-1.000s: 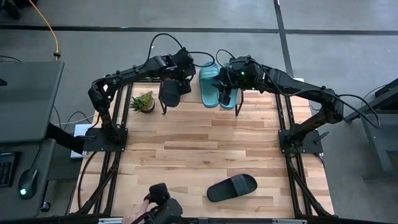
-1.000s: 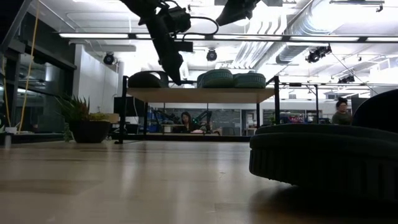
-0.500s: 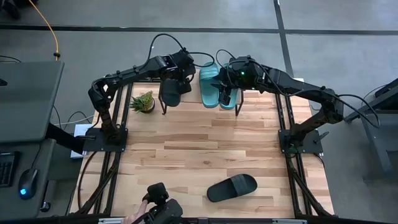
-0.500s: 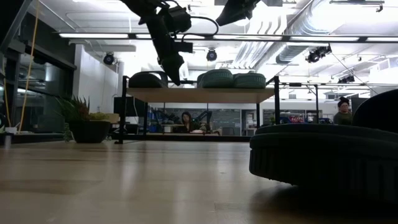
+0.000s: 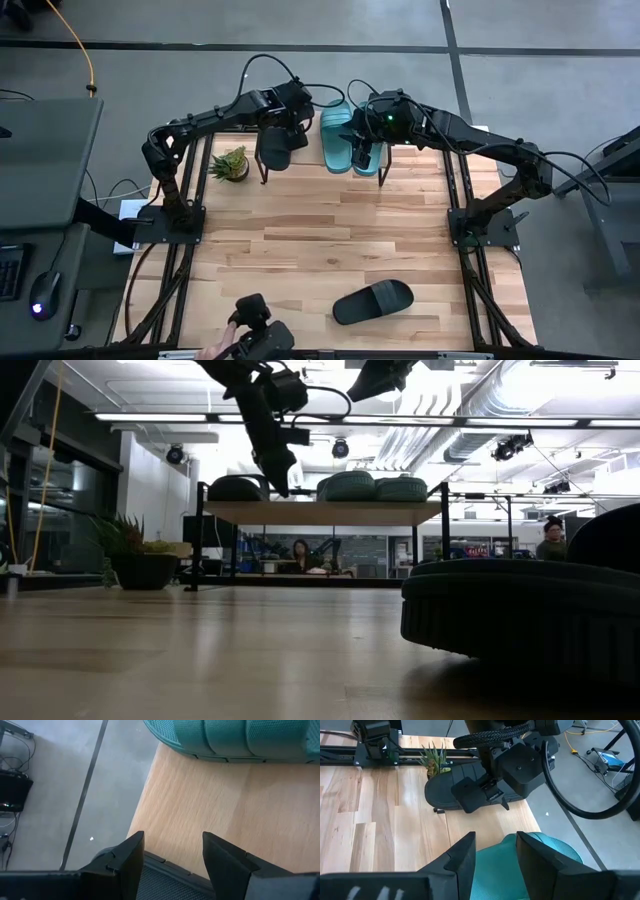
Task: Pick and place slides into the shelf
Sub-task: Put the top black slide on the shelf, then adjust the left green slide on the shelf
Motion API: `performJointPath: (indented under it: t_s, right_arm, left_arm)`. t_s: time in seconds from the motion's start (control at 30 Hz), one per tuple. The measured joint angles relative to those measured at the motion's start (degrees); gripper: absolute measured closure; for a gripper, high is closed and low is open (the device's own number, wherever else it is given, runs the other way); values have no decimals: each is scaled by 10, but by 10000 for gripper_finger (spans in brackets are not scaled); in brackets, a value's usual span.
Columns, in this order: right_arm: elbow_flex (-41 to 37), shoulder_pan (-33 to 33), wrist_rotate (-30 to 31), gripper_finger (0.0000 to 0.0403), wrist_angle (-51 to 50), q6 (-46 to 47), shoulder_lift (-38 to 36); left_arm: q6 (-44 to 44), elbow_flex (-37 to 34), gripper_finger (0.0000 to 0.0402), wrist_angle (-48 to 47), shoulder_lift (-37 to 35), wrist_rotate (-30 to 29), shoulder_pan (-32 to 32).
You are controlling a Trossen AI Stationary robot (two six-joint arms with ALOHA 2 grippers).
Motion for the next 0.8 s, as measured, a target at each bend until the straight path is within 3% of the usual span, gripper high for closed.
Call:
performJointPath:
  t_s: [0.43,0.8]
  right_arm:
    - [0,0,0,272,1,0,0]
    - [0,1,0,272,1,0,0]
  left_arm:
    - [48,0,218,15,0,4,-33]
    - [37,11,218,69,0,94,-33]
